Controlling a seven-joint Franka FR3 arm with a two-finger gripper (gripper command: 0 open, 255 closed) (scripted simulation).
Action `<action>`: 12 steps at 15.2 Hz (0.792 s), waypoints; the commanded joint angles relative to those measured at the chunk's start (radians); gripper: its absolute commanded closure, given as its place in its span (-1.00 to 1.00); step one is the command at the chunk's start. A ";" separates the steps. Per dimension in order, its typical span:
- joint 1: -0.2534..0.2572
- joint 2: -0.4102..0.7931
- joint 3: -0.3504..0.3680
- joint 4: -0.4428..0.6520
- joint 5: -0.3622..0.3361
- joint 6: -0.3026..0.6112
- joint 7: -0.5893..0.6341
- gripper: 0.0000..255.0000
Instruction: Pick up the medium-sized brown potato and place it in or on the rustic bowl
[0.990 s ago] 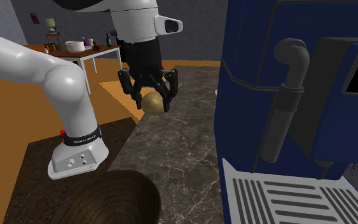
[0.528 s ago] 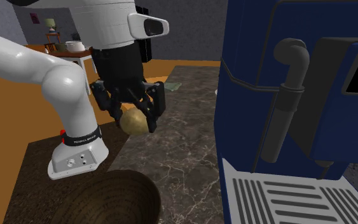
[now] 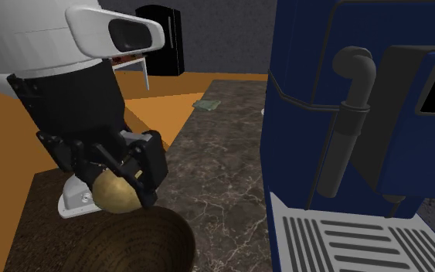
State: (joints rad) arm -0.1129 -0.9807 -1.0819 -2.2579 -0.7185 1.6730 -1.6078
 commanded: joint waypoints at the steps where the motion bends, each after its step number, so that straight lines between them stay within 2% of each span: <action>1: 0.013 0.008 -0.043 0.055 -0.016 -0.012 -0.051 1.00; 12: 0.014 -0.009 -0.144 -0.042 -0.094 0.101 -0.035 1.00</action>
State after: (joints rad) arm -0.0973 -0.9872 -1.2144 -2.2899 -0.8024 1.7619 -1.6436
